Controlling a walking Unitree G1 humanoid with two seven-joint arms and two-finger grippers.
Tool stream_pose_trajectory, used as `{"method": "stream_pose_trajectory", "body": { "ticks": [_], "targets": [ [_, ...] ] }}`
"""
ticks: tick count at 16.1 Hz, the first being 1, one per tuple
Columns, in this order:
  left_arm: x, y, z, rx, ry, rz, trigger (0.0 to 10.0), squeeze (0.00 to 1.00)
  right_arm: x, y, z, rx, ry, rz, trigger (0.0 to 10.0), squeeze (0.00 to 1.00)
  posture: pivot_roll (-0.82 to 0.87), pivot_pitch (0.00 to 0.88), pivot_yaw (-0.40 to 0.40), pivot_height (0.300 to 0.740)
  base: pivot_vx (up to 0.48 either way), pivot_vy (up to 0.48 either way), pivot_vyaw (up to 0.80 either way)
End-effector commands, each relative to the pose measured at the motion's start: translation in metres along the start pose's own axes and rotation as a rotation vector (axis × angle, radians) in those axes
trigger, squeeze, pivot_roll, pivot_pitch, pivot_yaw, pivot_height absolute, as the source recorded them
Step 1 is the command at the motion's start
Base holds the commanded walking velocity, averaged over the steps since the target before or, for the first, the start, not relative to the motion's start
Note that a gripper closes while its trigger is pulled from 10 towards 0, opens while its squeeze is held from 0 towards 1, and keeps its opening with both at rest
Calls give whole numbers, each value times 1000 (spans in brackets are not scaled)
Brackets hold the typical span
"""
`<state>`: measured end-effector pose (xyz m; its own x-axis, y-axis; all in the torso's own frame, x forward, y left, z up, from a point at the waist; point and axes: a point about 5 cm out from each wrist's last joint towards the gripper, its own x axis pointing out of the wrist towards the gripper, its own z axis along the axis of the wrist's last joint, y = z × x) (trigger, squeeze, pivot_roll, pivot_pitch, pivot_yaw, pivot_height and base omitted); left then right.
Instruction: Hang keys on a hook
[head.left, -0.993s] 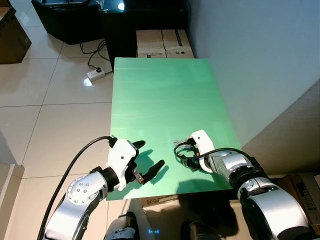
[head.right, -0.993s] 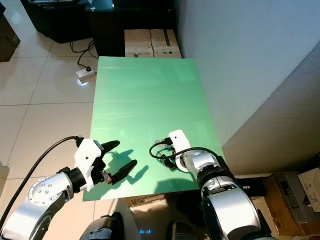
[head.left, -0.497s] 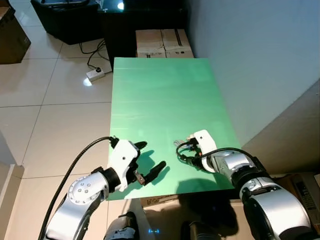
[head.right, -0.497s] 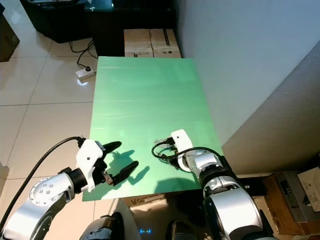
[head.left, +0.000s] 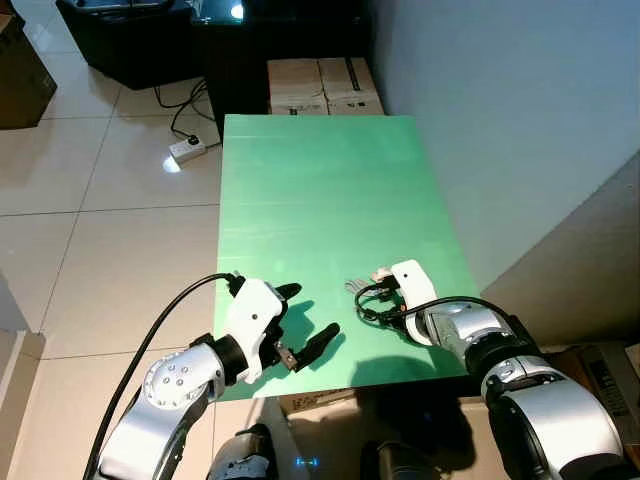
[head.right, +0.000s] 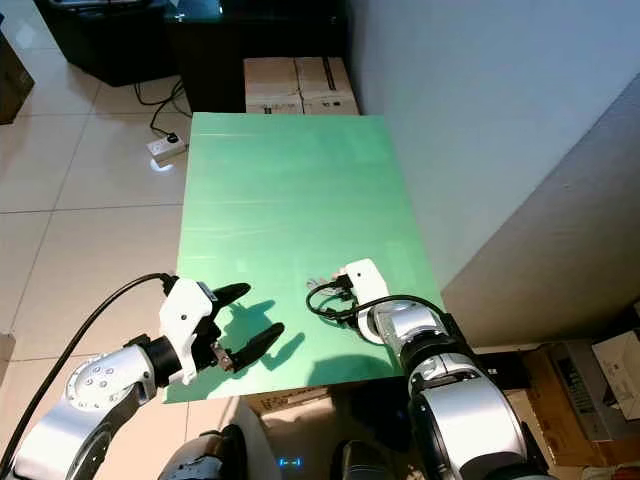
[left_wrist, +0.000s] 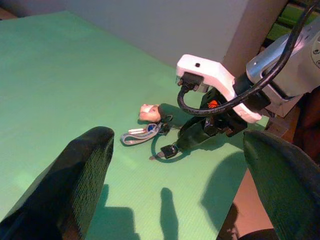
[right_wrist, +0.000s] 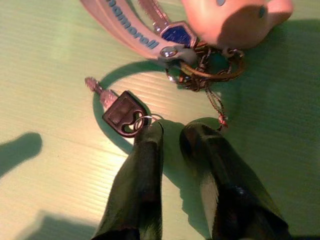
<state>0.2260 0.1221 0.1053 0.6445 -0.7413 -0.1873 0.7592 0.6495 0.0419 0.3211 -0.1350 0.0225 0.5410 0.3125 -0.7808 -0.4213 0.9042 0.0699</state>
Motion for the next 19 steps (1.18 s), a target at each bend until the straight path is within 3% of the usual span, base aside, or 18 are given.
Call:
{"method": "stream_pose_trajectory", "body": {
  "ticks": [1, 6, 11, 13, 16, 19],
  "targets": [
    [1, -3, 0, 3, 2, -14, 10000, 0, 0, -4, -7, 22, 4, -11, 0, 0, -21, 185, -36, 740, 0, 0, 0],
    [4, -5, -1, 6, -3, -15, 10000, 0, -1, -6, -5, 75, -67, -19, 0, 0, -26, 145, -26, 740, 0, 0, 0],
    [4, -9, -12, -44, -26, 24, 10000, 0, 2, -2, -33, 168, -113, 27, 0, 0, -49, 32, 44, 740, 0, 0, 0],
    [9, 0, -9, -11, -49, 73, 10000, 0, -4, -5, -28, 192, -221, 31, 0, 0, -70, 33, 81, 740, 0, 0, 0],
    [13, 10, -8, 37, -32, 125, 10000, 0, -20, -7, -16, 138, -433, -14, 0, 0, -79, 29, 111, 740, 0, 0, 0],
    [14, 20, -3, 37, -75, 227, 10000, 0, -54, -7, -16, 99, -657, -99, 0, 0, -90, 7, 134, 740, 0, 0, 0]
  ]
}}
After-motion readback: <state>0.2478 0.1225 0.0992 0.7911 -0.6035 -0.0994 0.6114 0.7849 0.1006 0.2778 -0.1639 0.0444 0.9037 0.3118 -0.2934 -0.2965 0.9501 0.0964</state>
